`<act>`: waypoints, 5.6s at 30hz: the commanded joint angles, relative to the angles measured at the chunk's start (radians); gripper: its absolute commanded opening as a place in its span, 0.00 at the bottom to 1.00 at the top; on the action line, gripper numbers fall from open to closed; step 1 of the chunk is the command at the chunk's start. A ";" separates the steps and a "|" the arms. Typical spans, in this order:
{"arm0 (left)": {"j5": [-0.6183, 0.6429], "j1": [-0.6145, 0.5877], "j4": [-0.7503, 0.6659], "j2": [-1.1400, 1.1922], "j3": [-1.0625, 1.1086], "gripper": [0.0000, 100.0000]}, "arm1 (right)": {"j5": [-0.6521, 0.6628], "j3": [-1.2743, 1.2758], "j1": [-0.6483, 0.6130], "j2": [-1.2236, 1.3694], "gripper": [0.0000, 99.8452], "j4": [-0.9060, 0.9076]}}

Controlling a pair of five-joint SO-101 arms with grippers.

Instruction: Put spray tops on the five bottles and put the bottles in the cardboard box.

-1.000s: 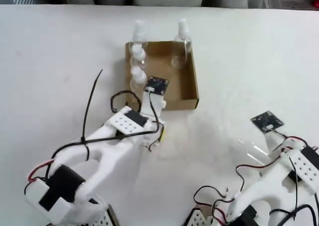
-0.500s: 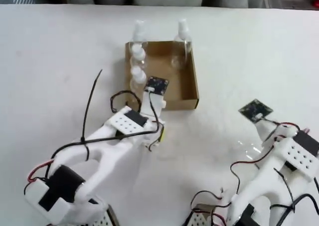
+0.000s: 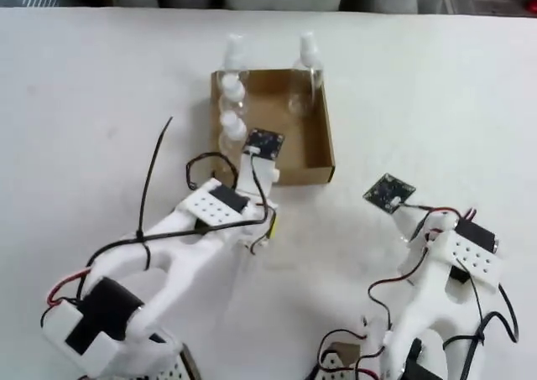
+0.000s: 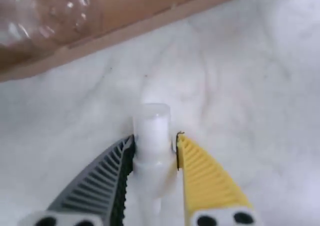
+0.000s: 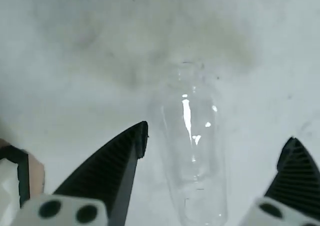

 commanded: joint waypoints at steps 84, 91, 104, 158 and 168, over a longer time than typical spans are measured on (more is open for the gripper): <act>-0.051 -0.010 -0.011 -0.065 0.003 0.02 | -0.809 -0.862 0.246 0.739 0.03 0.059; -0.051 -0.012 -0.009 -0.065 0.003 0.02 | -0.809 -0.930 0.243 0.944 0.25 0.019; -0.051 -0.012 -0.009 -0.065 0.003 0.02 | -0.819 -1.428 0.266 1.099 0.30 0.513; -0.051 -0.012 -0.009 -0.065 0.003 0.02 | -0.974 -0.783 0.070 0.789 0.26 0.101; -0.051 -0.012 -0.009 -0.065 0.003 0.02 | -0.881 -0.792 0.084 0.788 0.33 0.153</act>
